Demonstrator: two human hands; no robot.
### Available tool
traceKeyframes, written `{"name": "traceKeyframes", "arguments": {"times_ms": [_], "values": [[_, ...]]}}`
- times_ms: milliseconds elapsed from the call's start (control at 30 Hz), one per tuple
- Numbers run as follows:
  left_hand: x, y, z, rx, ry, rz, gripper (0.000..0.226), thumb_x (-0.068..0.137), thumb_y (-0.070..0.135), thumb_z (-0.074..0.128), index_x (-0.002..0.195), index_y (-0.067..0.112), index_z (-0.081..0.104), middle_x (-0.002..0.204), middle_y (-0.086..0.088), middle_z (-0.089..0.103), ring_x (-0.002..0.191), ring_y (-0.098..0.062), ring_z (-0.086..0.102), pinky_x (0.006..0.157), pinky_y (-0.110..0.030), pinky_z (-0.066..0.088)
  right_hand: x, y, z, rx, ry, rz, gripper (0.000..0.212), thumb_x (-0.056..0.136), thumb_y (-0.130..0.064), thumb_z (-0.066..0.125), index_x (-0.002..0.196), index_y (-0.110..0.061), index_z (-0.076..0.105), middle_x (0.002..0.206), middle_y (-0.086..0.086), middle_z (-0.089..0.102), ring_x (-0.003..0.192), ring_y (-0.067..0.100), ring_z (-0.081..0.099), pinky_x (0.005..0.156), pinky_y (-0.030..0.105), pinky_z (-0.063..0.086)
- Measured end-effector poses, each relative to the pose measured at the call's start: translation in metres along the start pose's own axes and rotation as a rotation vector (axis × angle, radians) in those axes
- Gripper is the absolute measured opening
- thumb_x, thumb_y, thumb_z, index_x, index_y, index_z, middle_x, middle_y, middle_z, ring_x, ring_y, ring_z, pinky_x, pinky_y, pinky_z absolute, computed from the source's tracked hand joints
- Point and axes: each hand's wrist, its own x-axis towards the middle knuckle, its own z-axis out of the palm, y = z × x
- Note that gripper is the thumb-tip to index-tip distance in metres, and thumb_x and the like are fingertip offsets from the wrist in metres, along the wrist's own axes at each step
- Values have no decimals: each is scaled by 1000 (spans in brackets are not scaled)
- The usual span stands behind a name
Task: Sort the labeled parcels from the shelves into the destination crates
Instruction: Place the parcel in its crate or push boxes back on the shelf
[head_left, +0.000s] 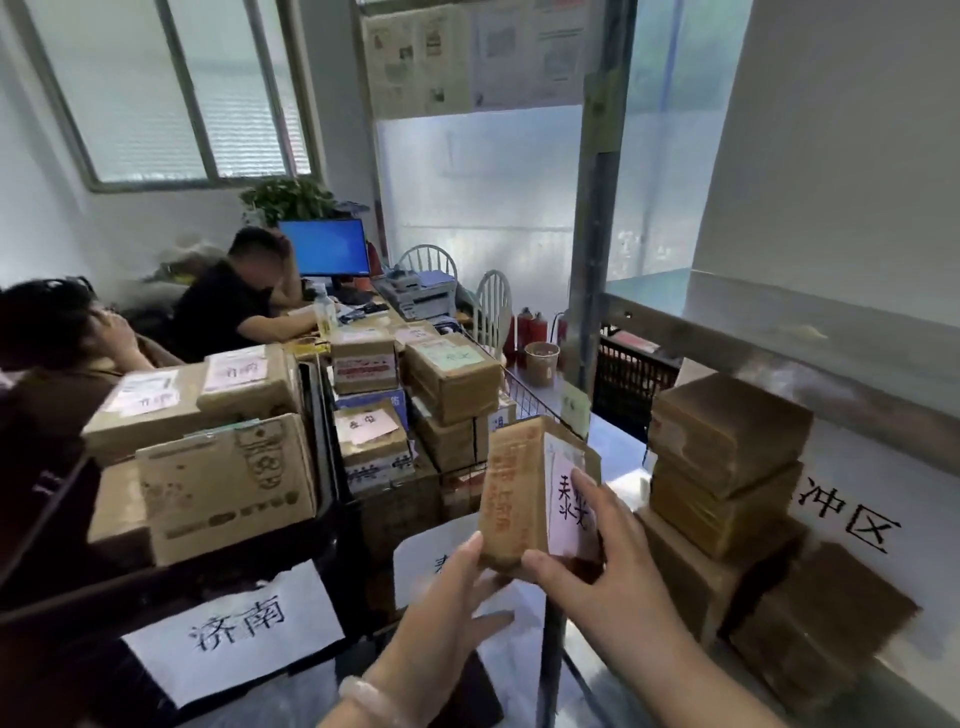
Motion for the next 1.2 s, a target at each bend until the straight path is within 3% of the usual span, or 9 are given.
{"name": "traceKeyframes", "arguments": {"times_ms": [133,200,300,400,533,700,867,1000,1200], "values": [[-11,29,-42,184,118,113,41,80,63,57,121,58,55,127,25,61,105,7,61,95,-34,44,21,-12,30,-120,-40,-16,89,55,-74,65,133,-67,21,153,-29,11,138,-2,19,109,28,29],[-14,45,-65,364,207,220,43,86,60,62,126,61,47,136,26,48,119,9,48,102,-29,38,37,-19,46,-171,-62,-24,89,55,-76,62,134,-64,23,155,-24,11,142,4,18,114,32,28],[-21,81,-99,738,253,388,49,94,55,54,133,69,27,148,34,26,137,10,24,113,-27,25,72,-34,79,-256,-78,-59,94,57,-76,59,142,-55,24,158,-17,11,144,12,17,116,40,26],[-28,125,-129,1137,302,510,61,83,72,43,131,79,5,149,41,8,139,12,5,114,-27,15,116,-52,115,-371,-113,-99,93,61,-75,56,145,-48,26,158,-11,15,143,20,20,113,49,31],[-31,181,-169,1451,437,623,63,76,83,25,129,80,-8,152,34,2,141,9,-6,120,-35,7,180,-70,171,-505,-183,-90,92,59,-72,54,143,-43,34,158,-3,24,141,23,25,112,48,30],[-18,220,-221,1548,528,605,59,73,82,22,129,76,2,163,20,9,150,-5,-3,124,-45,7,240,-66,233,-640,-233,-41,85,64,-68,58,142,-41,37,158,1,23,142,25,23,113,50,28],[4,221,-249,1629,508,512,60,73,86,11,127,79,-12,163,20,-2,149,-4,-15,124,-43,1,276,-50,265,-659,-209,-62,70,76,-67,59,137,-35,46,152,0,33,141,25,25,115,44,23],[18,220,-245,1684,457,469,58,69,87,1,121,80,-23,163,18,-11,145,-4,-25,122,-42,-8,280,-41,267,-832,-307,-116,74,83,-72,45,149,-48,21,163,-7,-1,149,23,-12,114,48,-12],[49,201,-199,1696,329,714,69,79,79,11,142,66,-13,165,13,3,148,-6,-13,116,-36,-11,223,-35,219,-743,-144,-217,82,76,-78,26,150,-51,4,161,-18,-3,146,6,-16,118,40,-12]]}}
